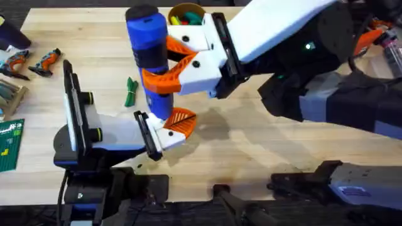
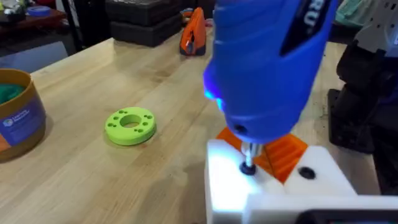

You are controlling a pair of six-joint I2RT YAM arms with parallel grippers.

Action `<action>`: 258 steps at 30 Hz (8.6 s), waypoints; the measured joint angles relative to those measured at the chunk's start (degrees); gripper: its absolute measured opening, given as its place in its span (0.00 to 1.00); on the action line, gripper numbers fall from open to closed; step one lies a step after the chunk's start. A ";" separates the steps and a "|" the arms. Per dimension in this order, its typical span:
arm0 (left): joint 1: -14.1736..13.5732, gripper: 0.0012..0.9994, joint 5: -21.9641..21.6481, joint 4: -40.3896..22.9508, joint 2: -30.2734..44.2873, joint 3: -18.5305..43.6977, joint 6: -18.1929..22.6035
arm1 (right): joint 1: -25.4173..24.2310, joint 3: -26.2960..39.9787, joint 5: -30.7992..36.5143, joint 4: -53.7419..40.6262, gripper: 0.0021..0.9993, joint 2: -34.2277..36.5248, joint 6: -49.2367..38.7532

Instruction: Pick up the gripper from the table and insert it into the empty holder that is missing its gripper. Then pick up a screw, insert it into the mounting hole, and use the screwdriver to tighten it. Finally, clean up the table by picking up the vegetable and placing it into the bucket.

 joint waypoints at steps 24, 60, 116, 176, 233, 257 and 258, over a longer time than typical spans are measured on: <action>0.00 0.00 0.01 0.00 0.00 0.00 -0.01 | 0.00 0.00 0.00 -0.43 0.02 0.00 -0.02; 0.00 0.00 0.00 0.00 0.00 0.00 0.00 | -18.90 35.28 2.60 -89.45 0.02 -0.01 -20.90; 0.00 0.91 -0.09 0.04 0.00 0.00 -0.08 | -31.63 29.88 59.06 -107.23 0.98 -0.39 -57.09; 1.82 0.99 -68.47 -53.61 62.23 53.09 -4.78 | -31.41 25.18 53.81 -139.47 0.98 -26.80 -18.64; 2.06 0.01 -64.76 -37.01 91.61 81.08 -5.66 | -31.41 25.16 53.81 -139.67 0.99 -27.22 -21.29; -13.20 0.01 -61.04 -4.04 111.35 83.87 -5.70 | -31.41 25.14 53.81 -139.67 0.98 -27.22 -21.42; -13.18 0.01 -60.85 -3.93 111.40 83.87 -5.70 | -31.41 25.16 53.81 -139.69 0.98 -27.22 -21.42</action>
